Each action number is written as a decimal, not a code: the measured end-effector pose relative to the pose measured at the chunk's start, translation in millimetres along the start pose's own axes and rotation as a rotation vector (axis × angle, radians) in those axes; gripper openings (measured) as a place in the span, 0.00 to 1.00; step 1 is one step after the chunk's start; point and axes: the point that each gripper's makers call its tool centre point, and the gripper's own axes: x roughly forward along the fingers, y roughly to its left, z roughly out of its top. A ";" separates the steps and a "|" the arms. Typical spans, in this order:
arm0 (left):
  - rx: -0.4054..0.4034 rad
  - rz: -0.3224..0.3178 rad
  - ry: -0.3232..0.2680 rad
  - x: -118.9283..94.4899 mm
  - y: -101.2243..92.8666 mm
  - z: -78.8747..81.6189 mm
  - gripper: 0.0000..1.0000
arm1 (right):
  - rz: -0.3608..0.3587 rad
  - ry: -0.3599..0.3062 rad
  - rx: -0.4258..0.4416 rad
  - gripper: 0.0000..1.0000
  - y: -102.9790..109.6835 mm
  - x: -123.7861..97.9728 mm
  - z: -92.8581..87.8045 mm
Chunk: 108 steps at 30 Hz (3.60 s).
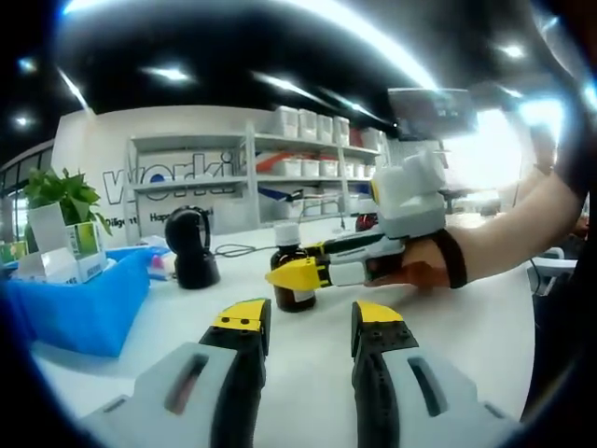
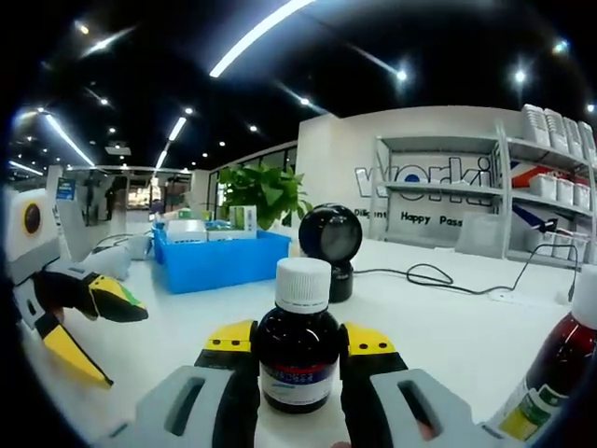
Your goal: Rotate the medicine bottle to make it face forward pick up the medicine bottle inspect the drug traceability code place the medicine on the table
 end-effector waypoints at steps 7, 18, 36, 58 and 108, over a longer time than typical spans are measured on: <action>-0.014 0.004 0.004 0.8 1.2 -1.2 0.25 | 0.008 -0.017 -0.008 0.30 -0.7 -0.3 0.9; -0.017 0.028 0.024 1.8 7.1 -6.1 0.25 | 0.015 -0.016 -0.018 0.30 0.3 1.0 1.0; -0.008 0.059 0.041 2.4 9.7 -6.1 0.25 | -0.014 0.019 -0.066 0.33 -3.1 -3.0 5.6; 0.010 0.067 0.035 2.0 10.5 -4.9 0.25 | -0.008 -0.061 -0.065 0.35 -39.0 -80.5 130.2; -0.018 0.121 -0.033 -1.6 33.4 8.5 0.27 | -0.264 -0.133 -0.147 0.31 -167.8 -328.6 111.1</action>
